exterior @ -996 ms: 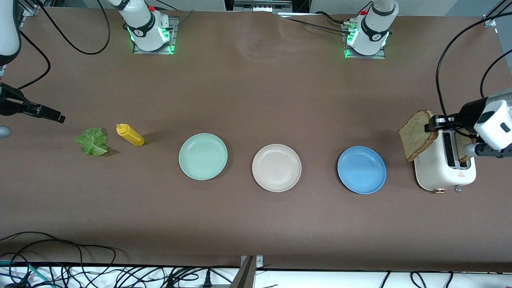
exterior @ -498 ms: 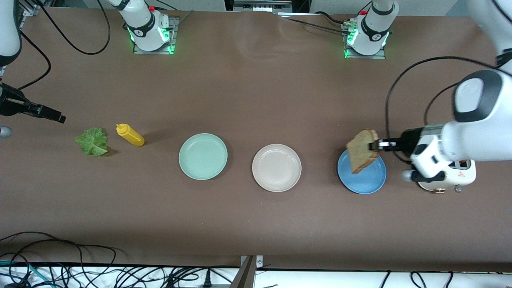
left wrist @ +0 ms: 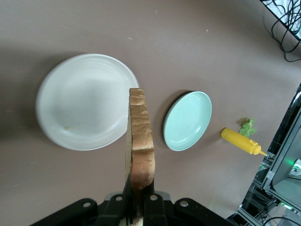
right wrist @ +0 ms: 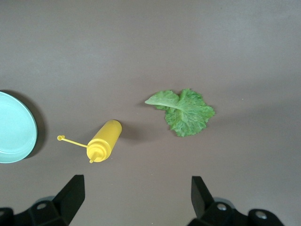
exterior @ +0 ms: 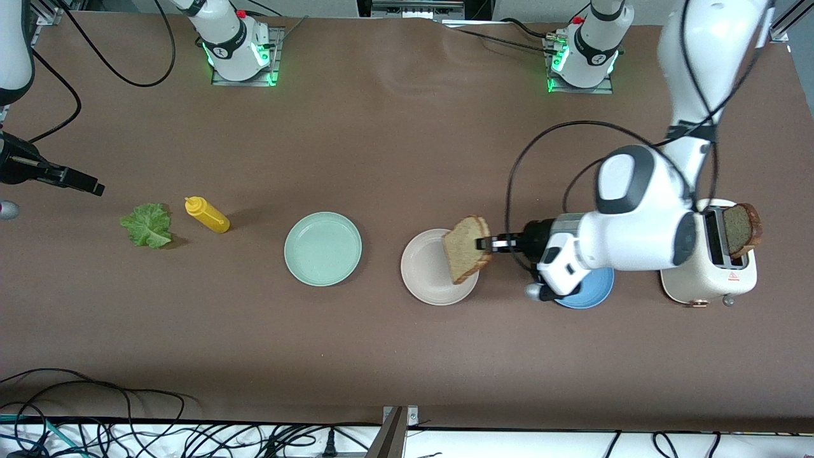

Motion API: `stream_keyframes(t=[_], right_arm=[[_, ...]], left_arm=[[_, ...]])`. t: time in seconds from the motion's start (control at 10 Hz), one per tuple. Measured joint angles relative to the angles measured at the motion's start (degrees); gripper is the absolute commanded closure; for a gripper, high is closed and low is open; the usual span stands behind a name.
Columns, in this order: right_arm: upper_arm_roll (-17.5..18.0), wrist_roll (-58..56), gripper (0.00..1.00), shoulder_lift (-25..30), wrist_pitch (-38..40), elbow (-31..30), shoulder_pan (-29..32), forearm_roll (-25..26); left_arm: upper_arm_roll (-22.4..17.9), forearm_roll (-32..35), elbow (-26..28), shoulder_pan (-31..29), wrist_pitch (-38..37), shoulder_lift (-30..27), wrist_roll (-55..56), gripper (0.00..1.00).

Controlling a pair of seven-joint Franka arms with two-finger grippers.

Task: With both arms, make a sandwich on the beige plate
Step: 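Lower the bread onto the beige plate and open the left gripper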

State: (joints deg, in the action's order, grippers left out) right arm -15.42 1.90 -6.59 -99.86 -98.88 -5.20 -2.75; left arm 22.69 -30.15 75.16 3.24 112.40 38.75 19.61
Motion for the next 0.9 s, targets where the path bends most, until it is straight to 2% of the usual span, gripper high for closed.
stream_keyframes(t=[0.3, 0.7, 0.9], right_arm=[[0.0, 0.0, 0.0, -0.2, 0.0, 0.0, 0.0, 0.0], [0.0, -0.1, 0.0, -0.7, 0.0, 0.0, 0.1, 0.0], [0.0, -0.1, 0.0, -1.1, 0.0, 0.0, 0.1, 0.0]], left_arm=[[-4.9, -0.3, -0.1, 8.4, 4.3, 3.8, 0.1, 1.0], [-6.2, -0.3, -0.2, 8.7, 5.0, 6.1, -1.8, 1.0], [-6.1, -0.3, -0.2, 8.9, 7.9, 7.5, -2.0, 1.0]])
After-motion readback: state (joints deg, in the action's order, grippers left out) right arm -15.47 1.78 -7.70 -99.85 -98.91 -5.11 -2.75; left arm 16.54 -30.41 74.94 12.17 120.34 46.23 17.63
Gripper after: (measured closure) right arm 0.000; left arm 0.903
